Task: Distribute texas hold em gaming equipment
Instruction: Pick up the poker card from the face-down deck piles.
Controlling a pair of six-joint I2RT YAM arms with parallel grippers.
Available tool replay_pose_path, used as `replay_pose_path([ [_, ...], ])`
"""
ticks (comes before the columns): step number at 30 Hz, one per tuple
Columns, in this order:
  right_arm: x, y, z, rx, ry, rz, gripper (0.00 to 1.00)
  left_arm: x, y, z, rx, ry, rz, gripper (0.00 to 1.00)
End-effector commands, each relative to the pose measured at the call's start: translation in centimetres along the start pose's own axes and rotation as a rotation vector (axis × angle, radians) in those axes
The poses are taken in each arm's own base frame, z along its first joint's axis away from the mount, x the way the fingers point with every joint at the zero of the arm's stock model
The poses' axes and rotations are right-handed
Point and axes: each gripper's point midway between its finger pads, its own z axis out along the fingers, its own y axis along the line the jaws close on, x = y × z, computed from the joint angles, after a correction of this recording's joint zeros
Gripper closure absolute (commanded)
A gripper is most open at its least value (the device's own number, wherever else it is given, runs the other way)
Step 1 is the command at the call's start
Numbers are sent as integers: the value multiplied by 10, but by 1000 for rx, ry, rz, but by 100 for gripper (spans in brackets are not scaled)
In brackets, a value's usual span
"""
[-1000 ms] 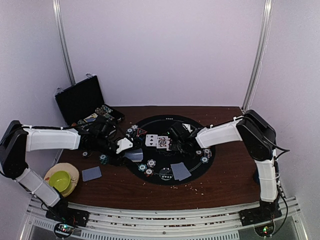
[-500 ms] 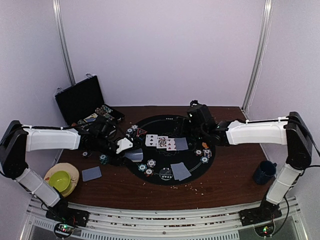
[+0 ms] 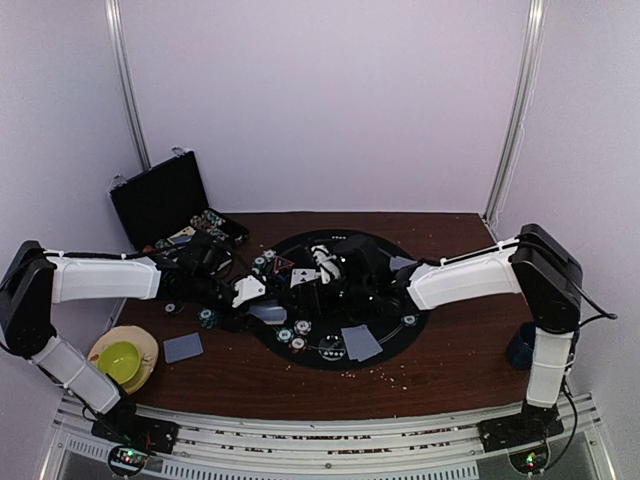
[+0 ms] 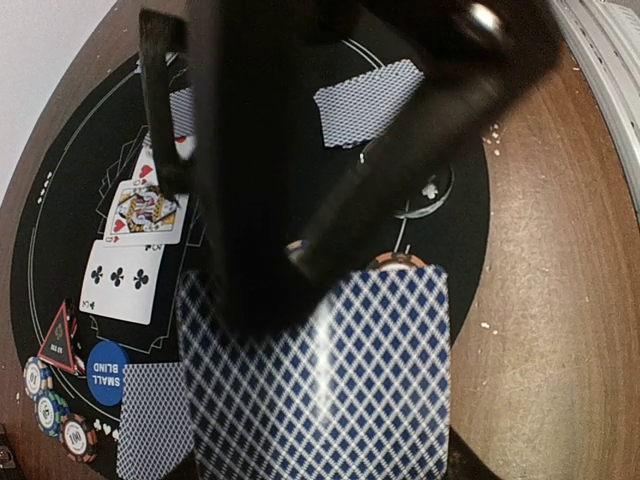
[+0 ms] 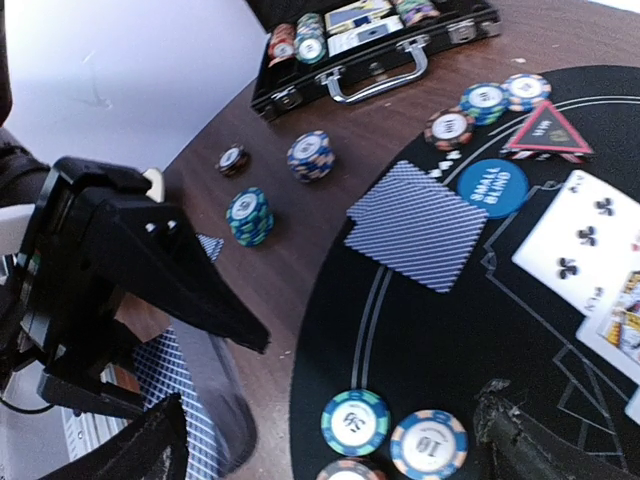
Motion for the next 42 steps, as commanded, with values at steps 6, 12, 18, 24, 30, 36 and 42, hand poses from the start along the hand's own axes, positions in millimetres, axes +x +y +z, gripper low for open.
replay_pose_path([
  [6,3,34,33,-121,32,-18,4,-15,2,-8,-14,-58,43,47],
  [12,4,19,39,-51,34,-18,9,-16,1,-8,-10,-61,45,47],
  [18,5,10,35,-39,40,-13,18,-15,1,-7,-8,-58,44,47],
  [24,6,-2,25,-22,40,-1,26,-14,1,-6,-6,-56,42,47],
  [30,5,-8,15,-5,42,-7,34,-14,1,-5,-5,-53,39,47],
  [36,7,16,12,-127,83,-22,36,-12,2,-4,-5,-47,37,47],
  [42,7,30,8,-172,164,-72,31,-12,2,-4,-5,-47,37,47],
])
